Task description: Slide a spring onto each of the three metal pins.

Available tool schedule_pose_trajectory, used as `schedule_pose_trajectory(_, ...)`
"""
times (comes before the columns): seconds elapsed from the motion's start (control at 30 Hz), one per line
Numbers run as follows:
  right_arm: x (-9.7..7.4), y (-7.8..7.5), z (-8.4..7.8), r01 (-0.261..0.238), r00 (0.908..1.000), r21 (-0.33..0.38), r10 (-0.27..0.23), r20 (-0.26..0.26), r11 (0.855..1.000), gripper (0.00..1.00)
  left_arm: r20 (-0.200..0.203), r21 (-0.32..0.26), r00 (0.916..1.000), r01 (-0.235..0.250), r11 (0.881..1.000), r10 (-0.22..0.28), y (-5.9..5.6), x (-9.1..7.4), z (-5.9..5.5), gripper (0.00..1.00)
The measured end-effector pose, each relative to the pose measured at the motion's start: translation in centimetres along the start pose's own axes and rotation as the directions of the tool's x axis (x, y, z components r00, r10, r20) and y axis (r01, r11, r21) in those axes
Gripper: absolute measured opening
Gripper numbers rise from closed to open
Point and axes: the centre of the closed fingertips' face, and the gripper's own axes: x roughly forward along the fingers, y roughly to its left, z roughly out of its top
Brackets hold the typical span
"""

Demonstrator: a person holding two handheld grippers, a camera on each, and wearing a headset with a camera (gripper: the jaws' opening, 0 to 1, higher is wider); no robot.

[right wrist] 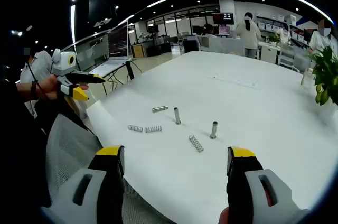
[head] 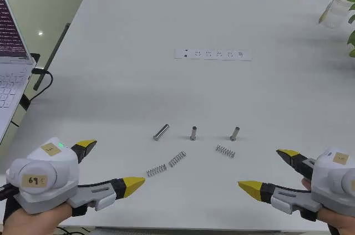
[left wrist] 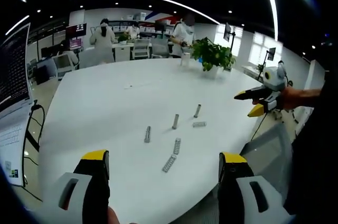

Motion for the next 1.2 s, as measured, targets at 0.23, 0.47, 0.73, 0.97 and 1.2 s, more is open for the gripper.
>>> schedule_pose_trajectory(0.23,-0.02,0.04,-0.08,0.0,1.0,-0.001,0.0,-0.002,1.0,0.78,-0.002,0.0,1.0,0.0,1.0,0.0,-0.01,0.01,-0.13,0.82)
schedule_pose_trajectory(0.47,0.0,0.1,-0.36,-0.001,1.0,0.001,0.001,-0.006,1.0,0.78,-0.008,-0.003,1.0,-0.004,1.0,0.004,0.05,-0.17,-0.5,0.82)
schedule_pose_trajectory(0.73,0.05,0.31,-0.36,-0.004,1.0,0.002,0.004,-0.007,1.0,0.78,-0.009,-0.004,1.0,-0.005,1.0,0.005,0.18,-0.27,-0.52,0.82)
schedule_pose_trajectory(0.97,0.06,0.35,-0.33,-0.006,1.0,0.0,0.006,-0.008,1.0,0.78,-0.009,-0.002,0.9999,-0.006,1.0,0.006,0.26,-0.27,-0.4,0.82)
schedule_pose_trajectory(1.2,0.1,0.25,-0.27,-0.007,0.9999,0.0,0.007,-0.007,1.0,0.78,-0.006,-0.002,1.0,-0.008,1.0,0.008,0.34,-0.27,-0.24,0.81)
